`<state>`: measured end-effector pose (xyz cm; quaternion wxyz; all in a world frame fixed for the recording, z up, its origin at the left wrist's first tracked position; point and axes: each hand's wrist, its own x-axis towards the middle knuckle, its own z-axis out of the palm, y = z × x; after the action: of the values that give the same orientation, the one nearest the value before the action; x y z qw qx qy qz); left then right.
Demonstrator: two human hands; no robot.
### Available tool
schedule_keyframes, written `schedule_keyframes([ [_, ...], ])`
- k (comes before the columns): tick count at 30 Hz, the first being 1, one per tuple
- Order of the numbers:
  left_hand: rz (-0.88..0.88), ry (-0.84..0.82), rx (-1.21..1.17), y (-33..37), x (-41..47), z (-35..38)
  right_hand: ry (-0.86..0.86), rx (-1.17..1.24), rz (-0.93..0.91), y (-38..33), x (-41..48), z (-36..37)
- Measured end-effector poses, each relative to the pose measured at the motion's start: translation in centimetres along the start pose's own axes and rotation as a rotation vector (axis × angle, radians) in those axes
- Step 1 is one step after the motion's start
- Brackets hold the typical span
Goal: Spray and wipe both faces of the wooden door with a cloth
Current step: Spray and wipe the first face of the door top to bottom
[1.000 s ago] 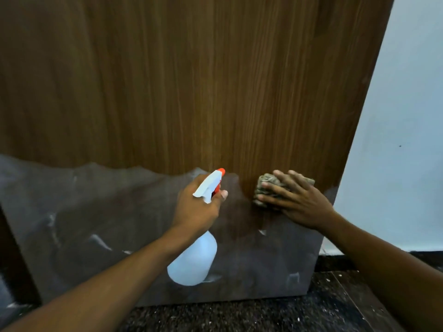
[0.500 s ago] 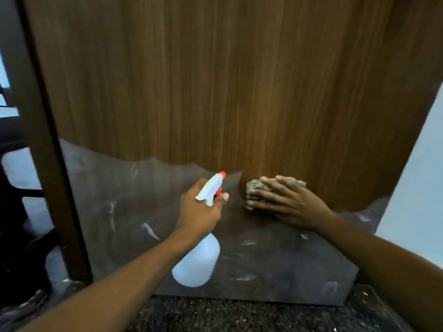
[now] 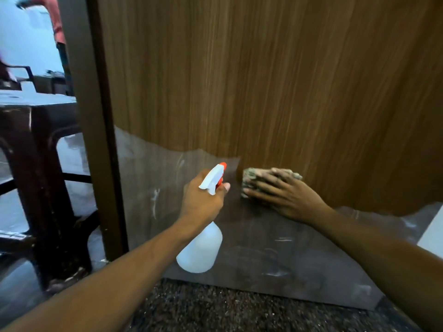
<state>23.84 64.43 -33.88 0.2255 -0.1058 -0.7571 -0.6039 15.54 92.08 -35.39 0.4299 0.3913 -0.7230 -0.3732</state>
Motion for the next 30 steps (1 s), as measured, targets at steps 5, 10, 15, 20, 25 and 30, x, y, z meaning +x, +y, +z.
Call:
schedule_keyframes([
  [5,-0.045,0.033,0.008,-0.5,0.6,-2.6,-0.013,-0.007,0.048,2.7,-1.2,-1.2],
  [10,-0.057,0.107,0.032,-1.4,1.6,-5.7,0.183,0.057,0.432,-1.0,10.7,-2.2],
  [15,-0.006,0.126,0.049,-2.2,2.0,-8.5,0.078,0.050,0.026,-4.7,11.3,0.4],
  [20,-0.079,0.207,0.066,-3.4,2.0,-11.9,0.057,-0.020,-0.004,-1.1,9.7,-1.0],
  [25,-0.094,0.223,0.078,-4.6,2.7,-14.6,0.156,0.086,0.393,-4.2,19.9,-3.1],
  [30,-0.048,0.231,0.111,-5.9,3.3,-17.0,0.026,0.054,0.008,-8.6,21.9,-0.5],
])
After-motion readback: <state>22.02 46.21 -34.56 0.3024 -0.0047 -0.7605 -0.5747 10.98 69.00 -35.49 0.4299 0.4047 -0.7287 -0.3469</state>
